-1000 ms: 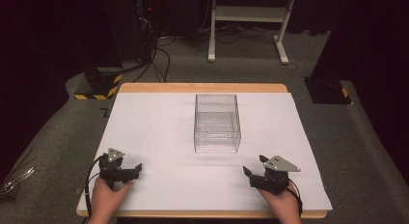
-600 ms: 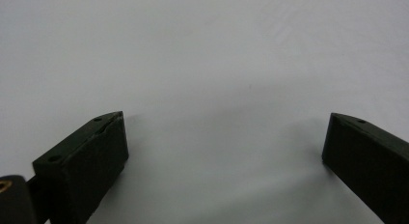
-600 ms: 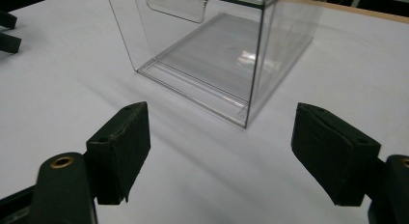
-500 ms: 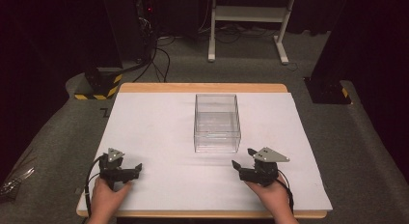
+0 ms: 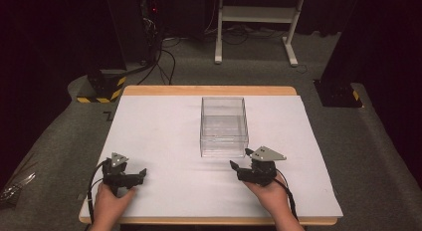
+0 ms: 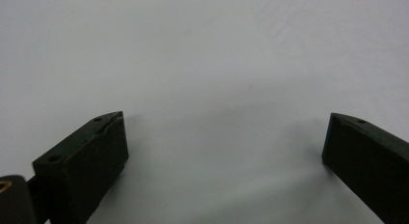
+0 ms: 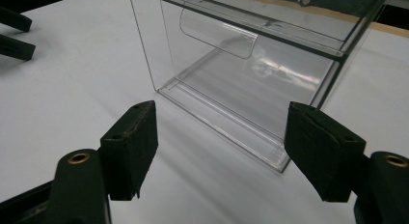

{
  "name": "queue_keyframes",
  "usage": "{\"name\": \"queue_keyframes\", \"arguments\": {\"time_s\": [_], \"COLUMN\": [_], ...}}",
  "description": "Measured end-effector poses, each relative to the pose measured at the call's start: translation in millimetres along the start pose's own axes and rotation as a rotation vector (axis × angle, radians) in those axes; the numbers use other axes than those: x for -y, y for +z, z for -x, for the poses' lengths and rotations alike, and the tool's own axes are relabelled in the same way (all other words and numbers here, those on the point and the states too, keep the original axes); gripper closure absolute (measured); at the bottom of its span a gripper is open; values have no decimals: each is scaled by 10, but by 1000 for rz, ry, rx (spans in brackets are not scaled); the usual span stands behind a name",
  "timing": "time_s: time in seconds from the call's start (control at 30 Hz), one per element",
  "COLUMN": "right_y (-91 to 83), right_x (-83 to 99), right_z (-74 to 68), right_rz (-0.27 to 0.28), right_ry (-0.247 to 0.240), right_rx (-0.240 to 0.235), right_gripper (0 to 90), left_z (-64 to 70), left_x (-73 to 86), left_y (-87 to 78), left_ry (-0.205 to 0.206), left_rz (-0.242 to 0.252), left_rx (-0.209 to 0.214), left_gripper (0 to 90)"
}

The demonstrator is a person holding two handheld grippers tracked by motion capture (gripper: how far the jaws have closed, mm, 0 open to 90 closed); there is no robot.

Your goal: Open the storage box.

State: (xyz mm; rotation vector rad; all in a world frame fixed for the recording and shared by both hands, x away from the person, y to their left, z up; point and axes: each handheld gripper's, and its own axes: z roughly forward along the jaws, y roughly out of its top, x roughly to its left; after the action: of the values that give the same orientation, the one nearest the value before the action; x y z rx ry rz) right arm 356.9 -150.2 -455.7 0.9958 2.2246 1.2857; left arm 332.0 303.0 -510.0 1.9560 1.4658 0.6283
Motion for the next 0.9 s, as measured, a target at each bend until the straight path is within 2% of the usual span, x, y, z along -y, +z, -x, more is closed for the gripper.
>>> {"name": "queue_keyframes", "arguments": {"time_s": [0.37,0.9], "right_y": [164,339], "right_x": [-105,-174], "right_z": [-22,80], "right_rz": [17,49], "right_ry": [-1,53], "right_rx": [-8,-41], "right_gripper": [333,488], "left_z": [0,2], "left_x": [0,1], "left_y": [0,0], "left_ry": [0,-1], "left_rz": [0,1], "left_rx": [0,0], "left_gripper": [22,22]}}
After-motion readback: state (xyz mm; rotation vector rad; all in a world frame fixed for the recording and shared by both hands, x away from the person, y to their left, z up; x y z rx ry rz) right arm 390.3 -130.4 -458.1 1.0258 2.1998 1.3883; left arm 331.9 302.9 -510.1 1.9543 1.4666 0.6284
